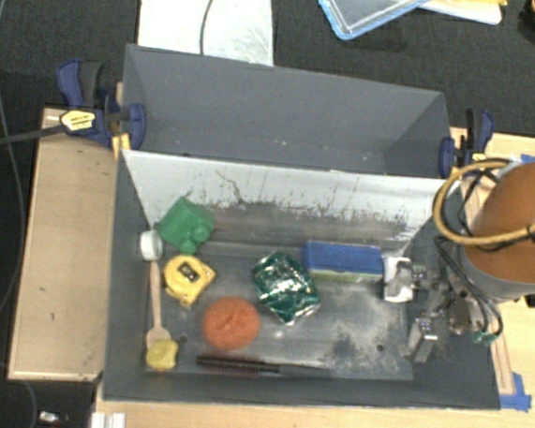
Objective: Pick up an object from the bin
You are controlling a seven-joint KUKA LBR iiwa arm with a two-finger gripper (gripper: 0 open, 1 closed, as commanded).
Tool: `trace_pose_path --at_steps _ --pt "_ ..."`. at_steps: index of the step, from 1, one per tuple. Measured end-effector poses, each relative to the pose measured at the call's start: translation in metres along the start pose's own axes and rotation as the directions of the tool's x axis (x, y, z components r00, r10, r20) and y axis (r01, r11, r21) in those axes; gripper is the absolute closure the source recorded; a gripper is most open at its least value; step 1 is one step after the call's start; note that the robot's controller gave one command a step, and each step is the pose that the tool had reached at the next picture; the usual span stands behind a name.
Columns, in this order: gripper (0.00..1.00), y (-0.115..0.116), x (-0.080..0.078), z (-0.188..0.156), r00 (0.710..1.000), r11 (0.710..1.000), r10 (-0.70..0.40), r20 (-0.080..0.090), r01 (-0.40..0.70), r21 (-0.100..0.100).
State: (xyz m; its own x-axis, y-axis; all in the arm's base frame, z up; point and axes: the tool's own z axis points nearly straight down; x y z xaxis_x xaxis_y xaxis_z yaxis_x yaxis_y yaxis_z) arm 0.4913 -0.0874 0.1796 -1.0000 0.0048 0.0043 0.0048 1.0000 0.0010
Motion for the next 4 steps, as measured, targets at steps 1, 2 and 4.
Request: trace_pose_path --at_steps 1,2,4 --pt "0.00 0.000 -0.002 -0.003 1.000 1.000 -0.004 0.007 0.004 0.001" --pt "0.00 0.065 -0.045 0.079 0.995 0.995 -0.101 0.013 0.101 0.002" --pt "0.00 0.178 -0.065 0.041 0.999 0.999 -0.042 0.011 0.042 0.001"
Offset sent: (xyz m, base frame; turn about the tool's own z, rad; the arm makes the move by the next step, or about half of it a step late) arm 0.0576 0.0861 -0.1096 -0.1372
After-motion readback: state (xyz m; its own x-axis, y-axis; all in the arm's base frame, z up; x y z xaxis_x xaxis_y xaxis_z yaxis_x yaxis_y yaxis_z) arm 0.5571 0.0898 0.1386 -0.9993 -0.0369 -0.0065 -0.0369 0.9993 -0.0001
